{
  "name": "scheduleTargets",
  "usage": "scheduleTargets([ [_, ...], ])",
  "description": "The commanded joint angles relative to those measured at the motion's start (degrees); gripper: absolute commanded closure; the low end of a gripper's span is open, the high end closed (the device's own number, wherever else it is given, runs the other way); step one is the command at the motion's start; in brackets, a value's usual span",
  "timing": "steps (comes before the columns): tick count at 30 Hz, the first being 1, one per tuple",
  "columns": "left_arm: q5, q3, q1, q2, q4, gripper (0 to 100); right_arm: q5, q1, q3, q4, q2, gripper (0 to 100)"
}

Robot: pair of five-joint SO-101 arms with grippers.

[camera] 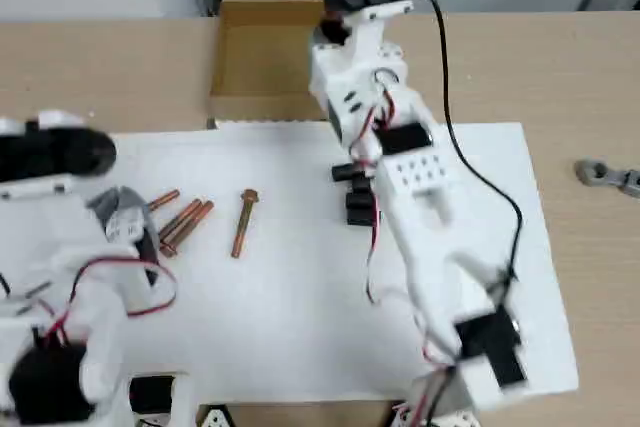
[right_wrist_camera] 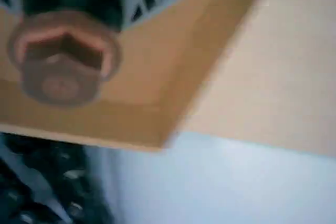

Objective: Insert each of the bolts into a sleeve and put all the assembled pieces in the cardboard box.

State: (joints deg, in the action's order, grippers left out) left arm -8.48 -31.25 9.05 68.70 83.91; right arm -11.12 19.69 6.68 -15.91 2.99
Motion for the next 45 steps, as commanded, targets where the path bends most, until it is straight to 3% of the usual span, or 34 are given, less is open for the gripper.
scheduleTargets([
  [1, 1.93, -2.42, 0.35, 4.40, -0.18, 100, -0.70, -1.19, -10.99, 2.07, 8.75, 99.4],
  [12, 3.08, -4.53, 0.35, 7.12, -0.18, 100, -0.53, -0.84, -33.05, 1.54, 34.86, 99.1],
  [19, 3.34, -4.53, 0.35, 7.03, -0.18, 100, -0.44, -0.84, -35.78, 1.10, 40.84, 98.4],
  [25, 3.43, -4.44, 0.35, 6.95, 0.00, 99, -0.70, -0.75, -35.96, -4.18, 39.87, 85.0],
  [36, 4.57, 1.10, 0.35, -8.44, 0.18, 97, -0.70, -0.75, -35.96, -12.97, 30.29, 85.3],
  [45, 8.18, 13.85, 0.35, -30.95, 5.10, 93, -0.35, -1.19, -35.87, -31.16, 13.23, 85.4],
])
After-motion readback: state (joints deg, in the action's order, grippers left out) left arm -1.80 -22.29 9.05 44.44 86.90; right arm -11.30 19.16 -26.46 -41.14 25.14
